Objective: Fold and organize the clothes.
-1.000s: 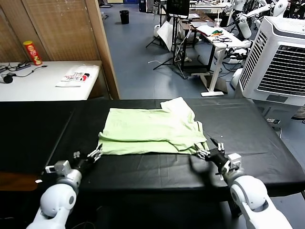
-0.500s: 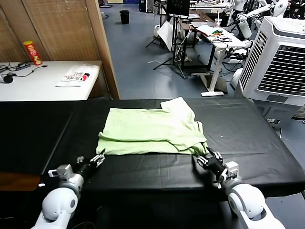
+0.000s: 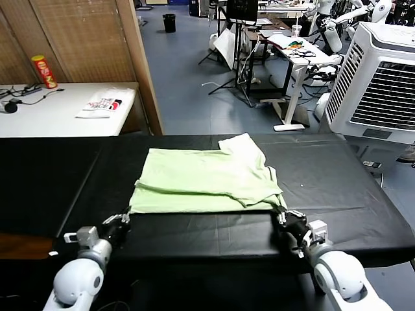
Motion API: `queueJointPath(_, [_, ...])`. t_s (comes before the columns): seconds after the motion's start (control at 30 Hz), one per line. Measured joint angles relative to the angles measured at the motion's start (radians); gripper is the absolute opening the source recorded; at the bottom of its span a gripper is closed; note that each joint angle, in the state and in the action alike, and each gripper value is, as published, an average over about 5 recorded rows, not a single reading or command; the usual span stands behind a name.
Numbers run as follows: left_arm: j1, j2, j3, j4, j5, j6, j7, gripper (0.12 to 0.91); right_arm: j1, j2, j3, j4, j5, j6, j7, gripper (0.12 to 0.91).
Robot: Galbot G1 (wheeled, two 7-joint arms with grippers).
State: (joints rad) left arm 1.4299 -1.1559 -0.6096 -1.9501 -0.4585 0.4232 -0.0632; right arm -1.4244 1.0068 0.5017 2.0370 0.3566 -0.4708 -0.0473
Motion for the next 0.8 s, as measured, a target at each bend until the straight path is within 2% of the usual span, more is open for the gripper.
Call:
queueJointPath(0.2, [0.1, 0.003, -0.018, -0.083, 0.033, 0.004, 0.0, 0.125, -0.089, 0.004, 0.027, 0.046, -0.006, -0.013, 0.008, 0.123])
queueJointPath(0.53, [0.273, -0.011, -0.057, -0.202, 0.054, 0.005, 0.0, 0.125, -0.21, 0.04, 0.054, 0.118, -0.015, -0.05, 0.041, 0.131])
queueJointPath(0.67, [0.324, -0.013, -0.071, -0.235, 0.052, 0.01, -0.008, 0.137, -0.246, 0.055, 0.058, 0.155, -0.026, -0.073, 0.06, 0.254])
queueJointPath(0.73, [0.342, -0.015, -0.078, -0.25, 0.052, 0.013, -0.013, 0.193, -0.267, 0.061, 0.066, 0.18, -0.031, -0.086, 0.068, 0.366])
queueJointPath(0.8, [0.357, -0.015, -0.084, -0.266, 0.052, 0.015, -0.023, 0.297, -0.288, 0.063, 0.077, 0.21, -0.031, -0.097, 0.074, 0.483])
